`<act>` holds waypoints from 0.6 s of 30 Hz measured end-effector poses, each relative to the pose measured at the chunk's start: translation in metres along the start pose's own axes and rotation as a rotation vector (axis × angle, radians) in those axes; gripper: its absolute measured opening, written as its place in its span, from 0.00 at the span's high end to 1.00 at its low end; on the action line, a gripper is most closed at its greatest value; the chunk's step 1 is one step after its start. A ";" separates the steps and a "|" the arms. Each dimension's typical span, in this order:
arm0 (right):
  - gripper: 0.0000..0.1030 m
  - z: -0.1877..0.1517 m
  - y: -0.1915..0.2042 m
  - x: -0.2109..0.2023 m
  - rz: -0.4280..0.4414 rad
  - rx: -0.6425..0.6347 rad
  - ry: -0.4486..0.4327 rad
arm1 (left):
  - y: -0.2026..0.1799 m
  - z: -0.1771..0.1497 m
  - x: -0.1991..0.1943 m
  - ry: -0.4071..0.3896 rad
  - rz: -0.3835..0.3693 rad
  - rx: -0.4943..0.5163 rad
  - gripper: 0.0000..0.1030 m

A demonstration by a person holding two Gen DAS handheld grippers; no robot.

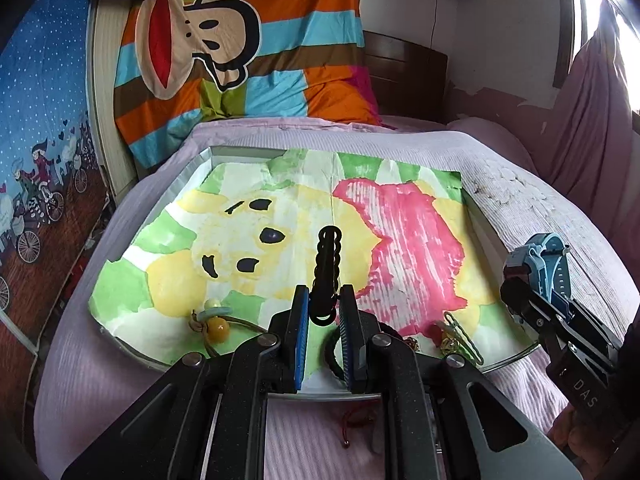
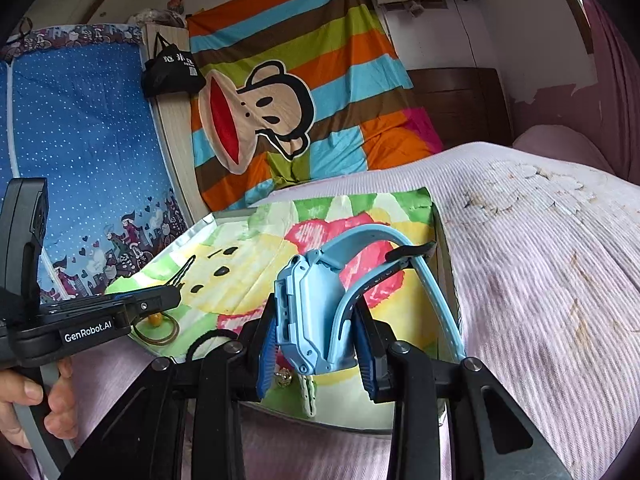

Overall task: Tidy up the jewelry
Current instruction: 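Carry the black stick and blue watch over the grey tray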

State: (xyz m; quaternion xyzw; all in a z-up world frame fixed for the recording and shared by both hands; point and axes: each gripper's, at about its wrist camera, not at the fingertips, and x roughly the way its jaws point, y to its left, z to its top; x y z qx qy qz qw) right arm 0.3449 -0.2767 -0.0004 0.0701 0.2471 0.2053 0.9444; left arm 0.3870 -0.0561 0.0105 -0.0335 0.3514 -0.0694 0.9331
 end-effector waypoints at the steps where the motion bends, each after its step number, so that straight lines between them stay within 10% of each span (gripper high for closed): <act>1: 0.69 -0.001 -0.002 0.004 0.001 0.005 0.019 | 0.001 -0.001 0.005 0.014 0.000 -0.007 0.89; 18: 0.60 -0.017 0.011 0.030 -0.016 -0.075 0.132 | 0.002 -0.015 0.028 0.070 0.006 0.005 0.89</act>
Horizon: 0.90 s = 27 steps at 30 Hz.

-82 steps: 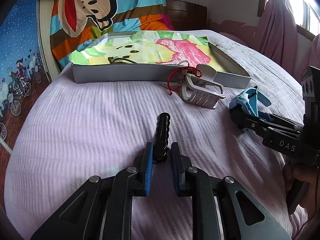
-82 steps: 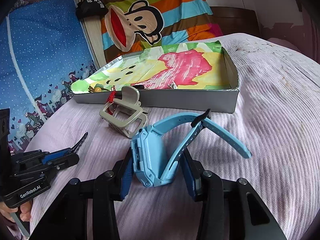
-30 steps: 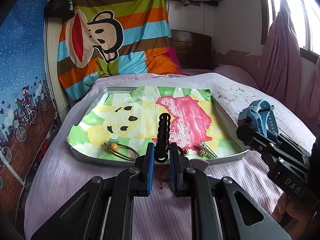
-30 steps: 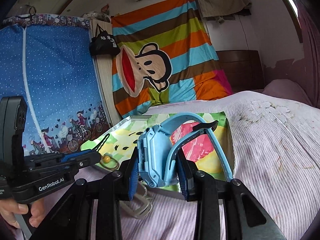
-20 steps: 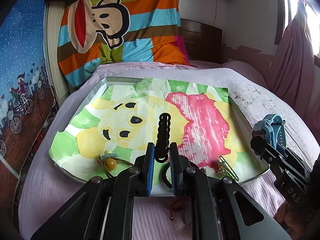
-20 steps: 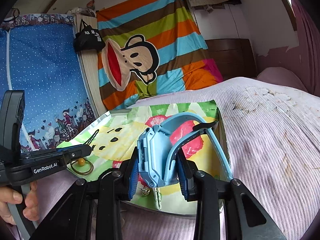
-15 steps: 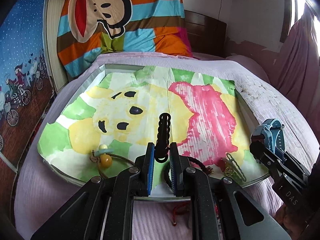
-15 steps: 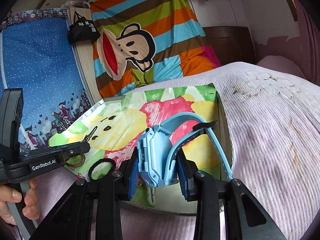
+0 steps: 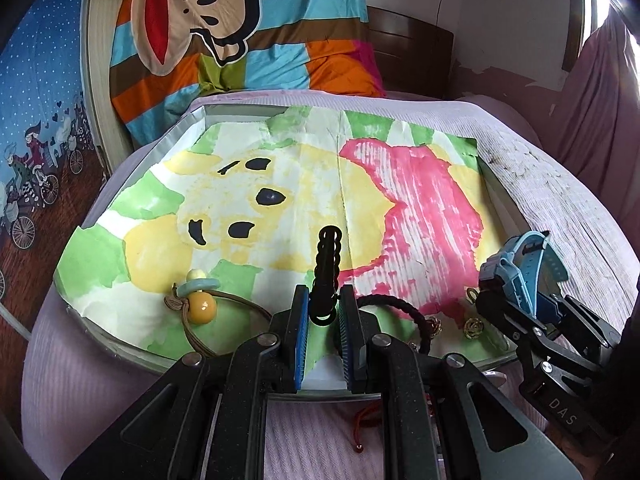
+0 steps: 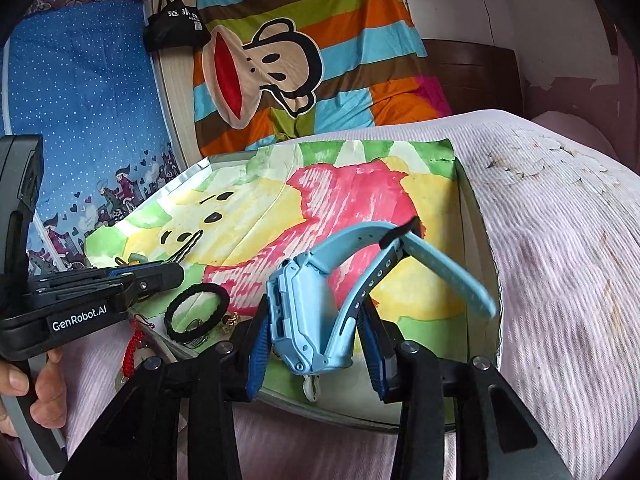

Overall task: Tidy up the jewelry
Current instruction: 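Carry the black stick and blue watch over the grey tray, then open both tools to release the stick and watch in the tray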

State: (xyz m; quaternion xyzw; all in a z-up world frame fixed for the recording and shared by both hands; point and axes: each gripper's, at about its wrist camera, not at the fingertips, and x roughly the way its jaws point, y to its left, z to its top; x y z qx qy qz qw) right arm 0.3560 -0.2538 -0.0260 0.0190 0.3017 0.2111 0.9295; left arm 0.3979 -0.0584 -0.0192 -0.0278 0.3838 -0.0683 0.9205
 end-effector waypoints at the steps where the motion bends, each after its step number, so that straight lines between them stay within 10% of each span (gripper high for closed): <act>1: 0.58 -0.001 0.001 0.000 -0.003 -0.008 0.001 | 0.001 -0.002 -0.001 -0.011 -0.003 -0.002 0.88; 8: 0.51 -0.002 0.004 -0.003 -0.006 -0.027 -0.019 | 0.013 -0.006 -0.013 -0.071 -0.067 -0.071 0.87; 13: 0.24 -0.003 0.005 -0.018 0.003 -0.022 -0.084 | 0.020 -0.008 -0.029 -0.125 -0.059 -0.123 0.68; 27: 0.00 -0.009 0.012 -0.092 0.036 -0.010 -0.319 | 0.025 -0.038 -0.117 -0.329 0.009 -0.171 0.11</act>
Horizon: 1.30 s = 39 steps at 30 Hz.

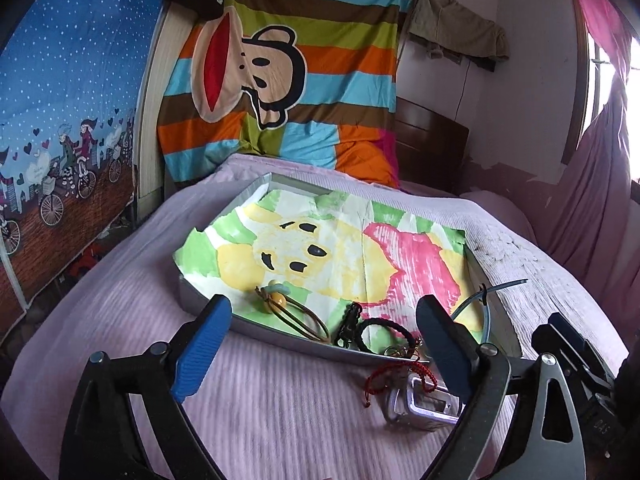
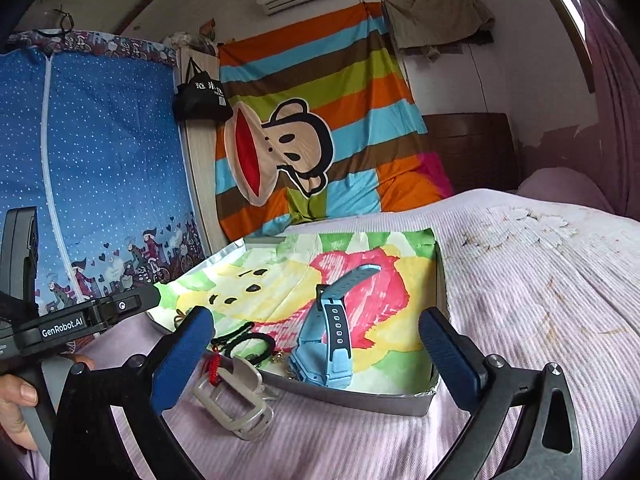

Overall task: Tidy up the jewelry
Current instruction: 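Open both tools to release the stick and watch in the tray, then withdraw both tools toward the red cord and beige claw clip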

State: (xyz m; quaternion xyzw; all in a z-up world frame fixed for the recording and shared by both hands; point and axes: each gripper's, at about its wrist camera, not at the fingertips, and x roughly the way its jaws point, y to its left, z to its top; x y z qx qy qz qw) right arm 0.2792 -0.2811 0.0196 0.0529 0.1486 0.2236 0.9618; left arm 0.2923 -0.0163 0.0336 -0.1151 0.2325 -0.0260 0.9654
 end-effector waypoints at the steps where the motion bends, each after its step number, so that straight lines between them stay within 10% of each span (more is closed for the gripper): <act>1: 0.00 0.002 0.003 -0.006 -0.005 -0.007 -0.013 | -0.001 0.000 -0.008 -0.013 0.003 0.006 0.10; 16: 0.00 0.010 0.052 -0.061 0.004 -0.112 -0.093 | 0.000 -0.004 -0.103 -0.132 0.027 0.072 0.08; 39: 0.00 -0.035 0.077 -0.064 -0.011 -0.225 0.034 | 0.020 -0.047 -0.115 -0.033 0.034 0.149 0.08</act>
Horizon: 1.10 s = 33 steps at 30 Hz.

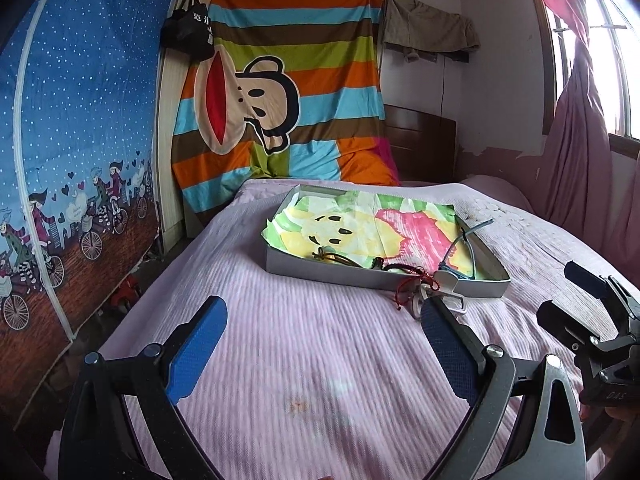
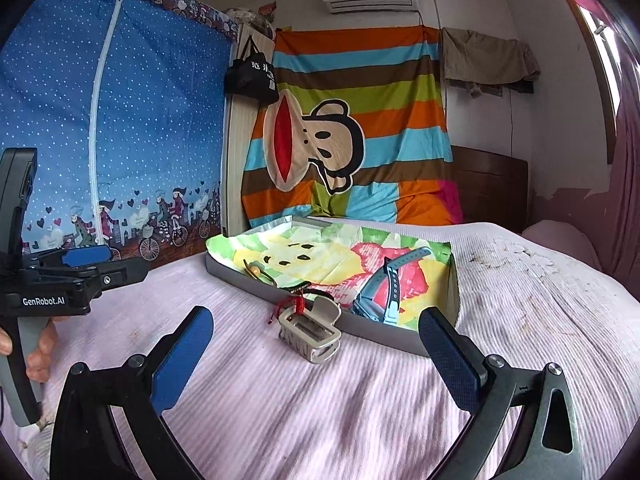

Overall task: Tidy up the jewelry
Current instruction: 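Withdraw both tools toward the red cord and beige claw clip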

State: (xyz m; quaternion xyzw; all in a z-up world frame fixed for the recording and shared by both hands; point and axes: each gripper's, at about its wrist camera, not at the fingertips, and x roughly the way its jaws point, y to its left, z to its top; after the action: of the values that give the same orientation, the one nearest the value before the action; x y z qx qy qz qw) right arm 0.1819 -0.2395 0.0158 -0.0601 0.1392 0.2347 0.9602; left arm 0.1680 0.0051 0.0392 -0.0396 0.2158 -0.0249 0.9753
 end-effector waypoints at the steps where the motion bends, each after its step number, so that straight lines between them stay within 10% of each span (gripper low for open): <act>1: 0.00 -0.002 -0.002 0.003 -0.007 0.007 0.015 | 0.000 0.000 0.004 0.013 -0.003 0.001 0.08; 18: 0.00 -0.020 -0.035 0.058 0.032 0.150 0.246 | -0.008 0.002 0.082 0.219 -0.061 0.039 0.08; 28: 0.41 -0.024 -0.047 0.084 0.050 0.211 0.298 | -0.014 0.001 0.123 0.278 -0.108 0.034 0.25; 33: 0.47 -0.022 -0.053 0.087 0.068 0.242 0.272 | -0.020 0.002 0.141 0.312 -0.153 0.022 0.39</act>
State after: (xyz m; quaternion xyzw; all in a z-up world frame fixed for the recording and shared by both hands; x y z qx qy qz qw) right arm 0.2757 -0.2521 -0.0284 0.0297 0.2969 0.2384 0.9242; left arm 0.2961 -0.0235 -0.0165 -0.0408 0.3606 -0.1073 0.9256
